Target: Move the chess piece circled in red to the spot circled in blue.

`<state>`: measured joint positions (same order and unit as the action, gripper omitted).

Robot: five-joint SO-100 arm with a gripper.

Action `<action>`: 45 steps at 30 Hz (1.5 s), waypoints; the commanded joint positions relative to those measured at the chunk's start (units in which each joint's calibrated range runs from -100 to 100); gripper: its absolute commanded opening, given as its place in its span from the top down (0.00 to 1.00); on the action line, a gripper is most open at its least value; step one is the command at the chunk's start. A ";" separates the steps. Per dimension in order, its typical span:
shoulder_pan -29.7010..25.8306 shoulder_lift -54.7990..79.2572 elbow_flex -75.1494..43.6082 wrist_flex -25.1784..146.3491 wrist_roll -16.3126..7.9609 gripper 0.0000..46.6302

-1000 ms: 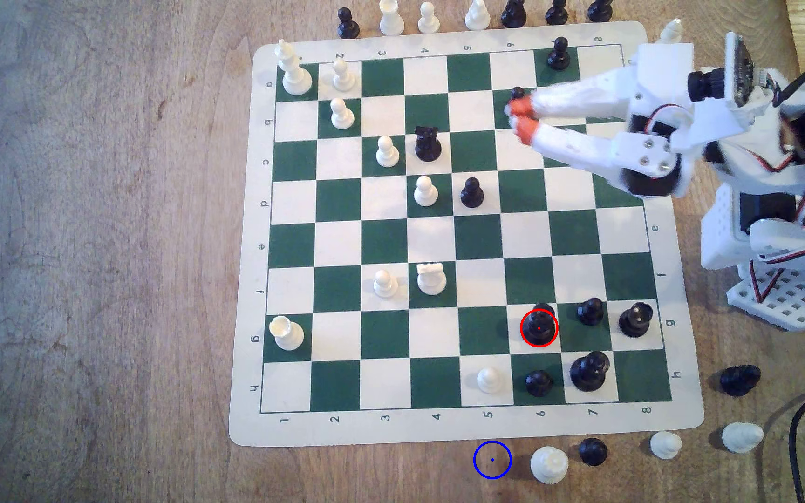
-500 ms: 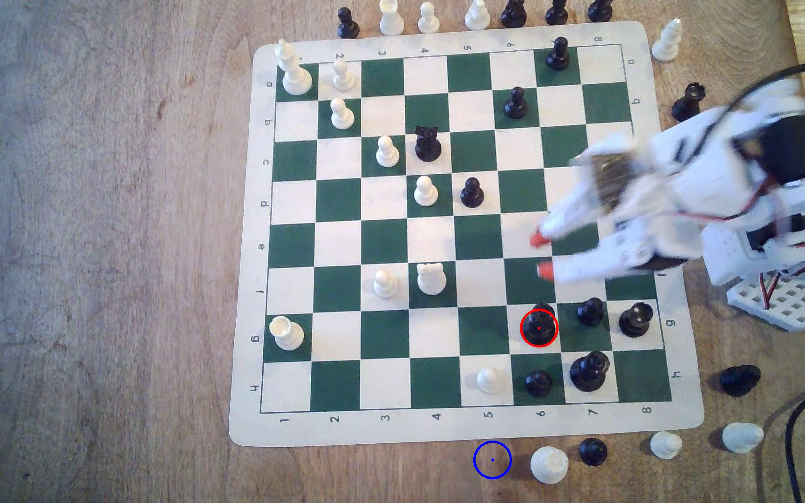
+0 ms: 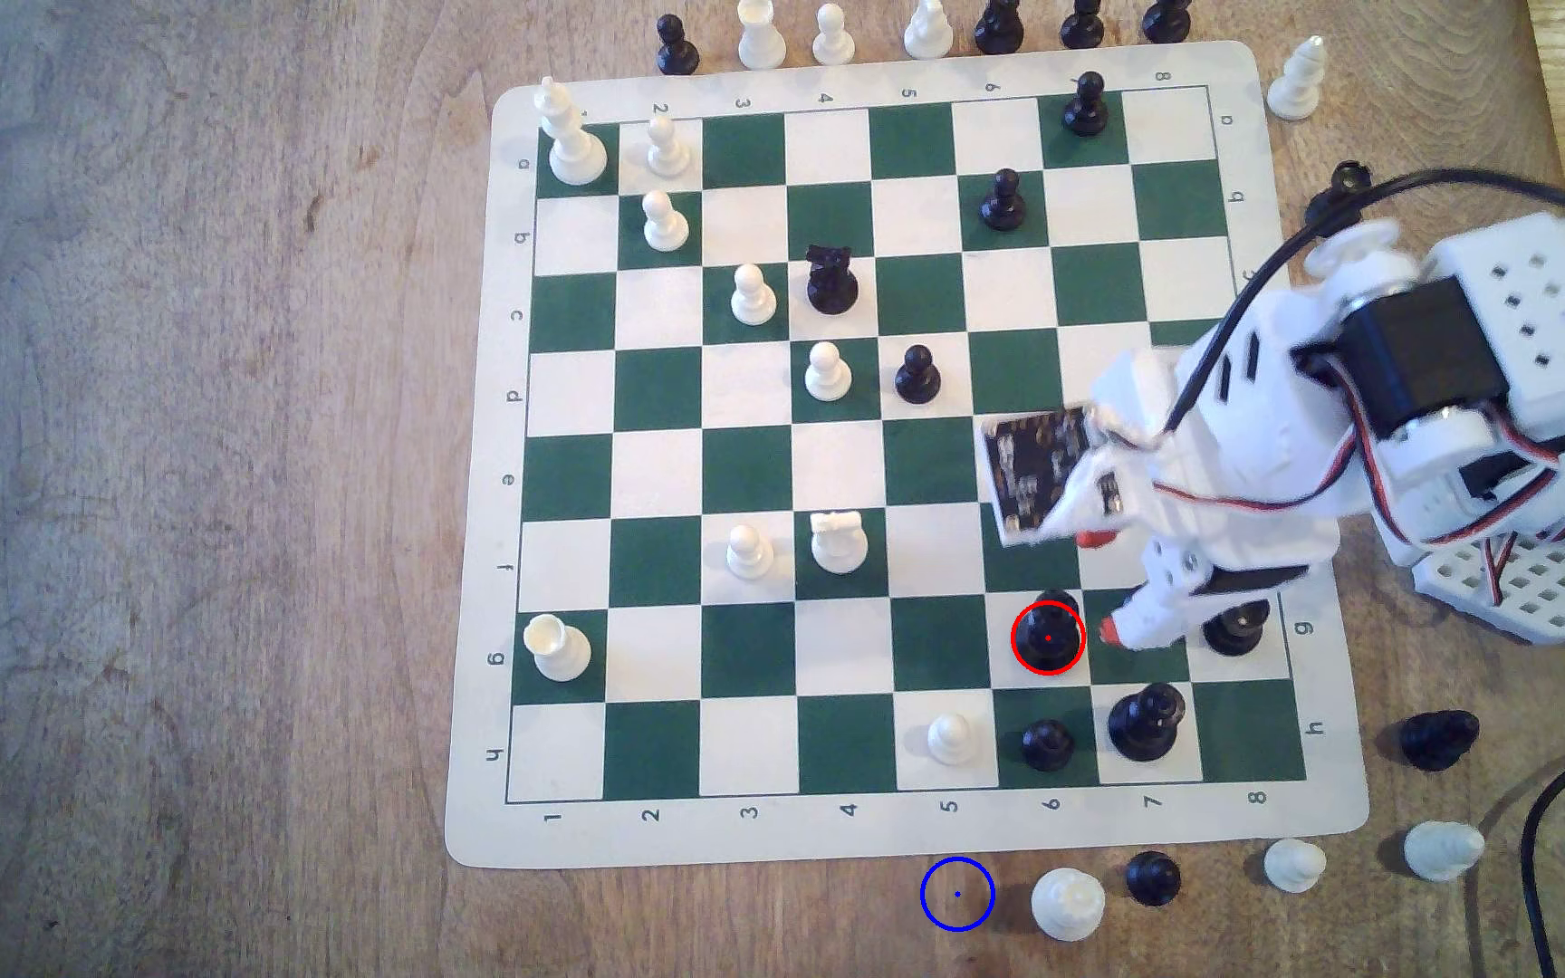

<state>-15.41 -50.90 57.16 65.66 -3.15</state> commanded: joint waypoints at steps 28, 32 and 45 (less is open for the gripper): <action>0.28 13.21 -4.85 -9.64 0.00 0.67; -0.03 14.65 -5.94 -10.95 -0.29 0.66; -1.13 15.16 -7.03 -10.70 -0.49 0.68</action>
<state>-16.08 -35.06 55.63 55.06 -3.39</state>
